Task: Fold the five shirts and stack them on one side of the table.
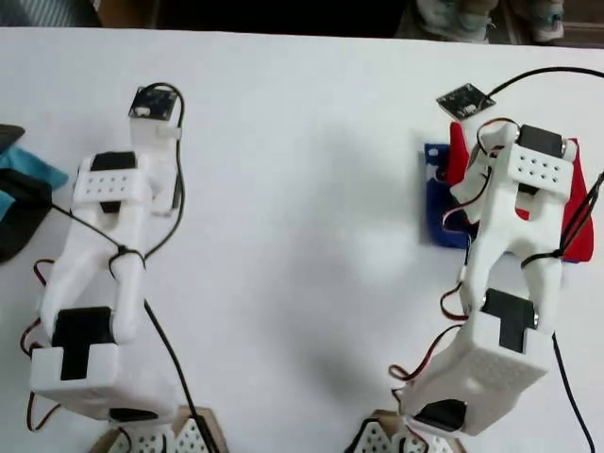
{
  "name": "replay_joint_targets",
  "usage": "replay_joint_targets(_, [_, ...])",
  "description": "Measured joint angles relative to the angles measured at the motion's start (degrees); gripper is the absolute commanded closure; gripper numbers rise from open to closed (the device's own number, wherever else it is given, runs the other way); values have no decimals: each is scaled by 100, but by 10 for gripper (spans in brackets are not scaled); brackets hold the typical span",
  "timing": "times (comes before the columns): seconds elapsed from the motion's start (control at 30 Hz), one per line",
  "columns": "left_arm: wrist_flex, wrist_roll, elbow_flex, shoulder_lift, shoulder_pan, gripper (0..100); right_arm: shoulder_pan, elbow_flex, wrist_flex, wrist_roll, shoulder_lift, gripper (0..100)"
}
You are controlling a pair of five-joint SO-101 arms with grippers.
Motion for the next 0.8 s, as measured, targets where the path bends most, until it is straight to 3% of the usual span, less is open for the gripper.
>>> replay_joint_targets(0.3, [0, 0, 0, 0, 0, 972, -9, 0, 0, 0, 466, 966])
replay_joint_targets(0.57, [0, 0, 0, 0, 0, 972, -9, 0, 0, 0, 484, 803])
replay_joint_targets(0.8, [0, 0, 0, 0, 0, 972, -237, -114, 431, 0, 325, 804])
